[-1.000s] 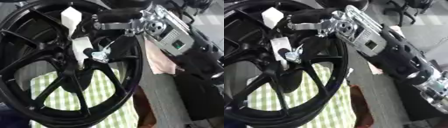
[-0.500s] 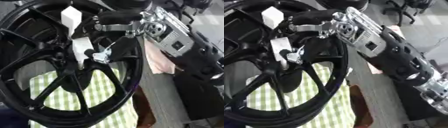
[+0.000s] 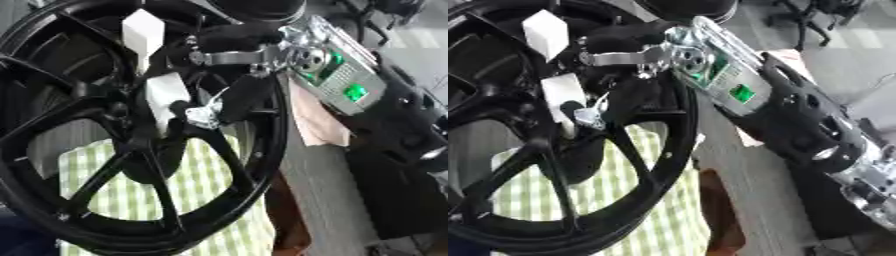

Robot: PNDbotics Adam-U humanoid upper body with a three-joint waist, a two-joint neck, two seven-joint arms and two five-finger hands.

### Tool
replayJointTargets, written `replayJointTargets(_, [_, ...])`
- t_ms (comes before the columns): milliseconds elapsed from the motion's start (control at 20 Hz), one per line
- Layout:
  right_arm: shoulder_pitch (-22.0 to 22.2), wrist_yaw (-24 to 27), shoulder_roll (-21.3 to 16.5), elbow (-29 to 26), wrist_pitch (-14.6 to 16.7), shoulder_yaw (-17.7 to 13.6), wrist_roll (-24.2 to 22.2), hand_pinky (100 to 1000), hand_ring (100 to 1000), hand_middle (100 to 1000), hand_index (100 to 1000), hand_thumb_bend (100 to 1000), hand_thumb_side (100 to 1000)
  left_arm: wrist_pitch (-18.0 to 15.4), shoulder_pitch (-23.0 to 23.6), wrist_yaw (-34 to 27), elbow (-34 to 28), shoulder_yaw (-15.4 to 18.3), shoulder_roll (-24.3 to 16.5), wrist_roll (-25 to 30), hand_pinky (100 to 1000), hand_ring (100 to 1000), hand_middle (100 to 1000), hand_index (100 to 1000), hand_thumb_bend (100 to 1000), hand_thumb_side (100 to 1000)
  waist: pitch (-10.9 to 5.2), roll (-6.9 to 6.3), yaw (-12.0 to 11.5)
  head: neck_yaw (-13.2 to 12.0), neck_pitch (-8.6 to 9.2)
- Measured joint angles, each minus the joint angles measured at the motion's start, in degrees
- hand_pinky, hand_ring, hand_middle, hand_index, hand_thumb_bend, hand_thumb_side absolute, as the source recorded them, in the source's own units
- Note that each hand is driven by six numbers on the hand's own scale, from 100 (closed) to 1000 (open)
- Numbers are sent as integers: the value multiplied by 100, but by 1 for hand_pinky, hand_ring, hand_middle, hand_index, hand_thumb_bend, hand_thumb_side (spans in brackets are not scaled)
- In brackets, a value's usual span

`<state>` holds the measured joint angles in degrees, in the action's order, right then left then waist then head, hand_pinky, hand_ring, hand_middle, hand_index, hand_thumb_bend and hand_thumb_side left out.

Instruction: Pull the pin out of the wheel hub.

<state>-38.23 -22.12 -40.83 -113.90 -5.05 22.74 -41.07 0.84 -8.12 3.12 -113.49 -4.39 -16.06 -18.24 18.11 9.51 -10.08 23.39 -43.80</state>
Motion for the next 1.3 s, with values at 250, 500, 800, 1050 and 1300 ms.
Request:
replayJointTargets(250, [35,0,27,0,-109,-14,-19,875,969,742,927,100,709,8,-1,22,0,-1,1,8,917,748,620,795,150,751,35,0,-12,25,0])
replayJointTargets(500, [46,2,28,0,-178,-15,-22,874,965,736,916,100,685,11,-4,37,0,-4,1,14,917,748,620,795,148,752,38,0,-18,43,0])
replayJointTargets(800, [46,2,28,0,-177,-17,-106,874,967,740,903,100,655,11,-5,43,0,-22,1,15,918,749,620,794,146,755,58,0,-32,52,0])
replayJointTargets(1050, [46,2,31,0,-202,-46,-124,873,976,661,847,100,654,9,-14,43,0,-34,2,17,919,749,620,794,145,756,66,0,-51,69,0])
replayJointTargets(1300, [45,10,33,0,-248,-46,-107,873,987,562,797,100,647,7,-27,43,0,-35,3,19,920,750,620,794,143,757,71,0,-66,78,0])
